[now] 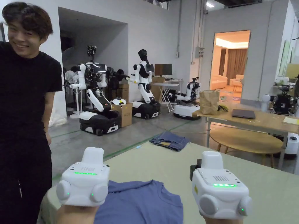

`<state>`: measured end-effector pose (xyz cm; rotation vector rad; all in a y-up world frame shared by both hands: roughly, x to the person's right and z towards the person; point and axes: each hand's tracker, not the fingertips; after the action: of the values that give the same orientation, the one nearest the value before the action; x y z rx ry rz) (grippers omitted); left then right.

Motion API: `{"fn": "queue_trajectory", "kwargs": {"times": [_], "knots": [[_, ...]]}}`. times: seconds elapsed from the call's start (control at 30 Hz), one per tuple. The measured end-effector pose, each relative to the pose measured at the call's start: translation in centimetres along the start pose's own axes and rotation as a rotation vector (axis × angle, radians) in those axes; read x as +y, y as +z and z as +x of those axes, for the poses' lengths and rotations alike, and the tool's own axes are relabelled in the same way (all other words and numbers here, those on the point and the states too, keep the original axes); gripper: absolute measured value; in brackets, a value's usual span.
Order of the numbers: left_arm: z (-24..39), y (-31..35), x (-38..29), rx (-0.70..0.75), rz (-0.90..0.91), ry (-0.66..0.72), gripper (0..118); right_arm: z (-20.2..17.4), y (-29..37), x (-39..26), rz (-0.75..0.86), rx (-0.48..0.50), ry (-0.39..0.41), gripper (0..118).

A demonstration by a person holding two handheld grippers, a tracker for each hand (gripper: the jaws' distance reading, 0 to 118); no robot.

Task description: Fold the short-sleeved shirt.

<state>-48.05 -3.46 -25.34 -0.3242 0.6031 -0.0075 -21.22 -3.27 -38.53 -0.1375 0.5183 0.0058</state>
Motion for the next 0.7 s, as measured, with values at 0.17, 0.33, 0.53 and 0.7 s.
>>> {"fn": "queue_trajectory", "kwargs": {"times": [0.17, 0.33, 0.53, 0.7], "knots": [[4.4, -10.0, -2.1, -0.222, -0.563, 0.037, 0, 0.5, -2.3, -1.5, -0.02, 0.013, 0.017, 0], [10.0, -16.5, -7.0, -0.292, -0.721, -0.048, 45, 1.2, -4.4, -2.8, -0.052, 0.02, 0.033, 0], [14.1, -23.4, -10.9, -0.285, -0.785, -0.108, 114, 2.1, -6.8, -4.4, -0.087, 0.015, 0.069, 0], [14.9, -27.6, -14.3, -0.237, -0.821, -0.076, 116, 2.4, -7.8, -5.7, -0.119, 0.026, 0.086, 0]]}}
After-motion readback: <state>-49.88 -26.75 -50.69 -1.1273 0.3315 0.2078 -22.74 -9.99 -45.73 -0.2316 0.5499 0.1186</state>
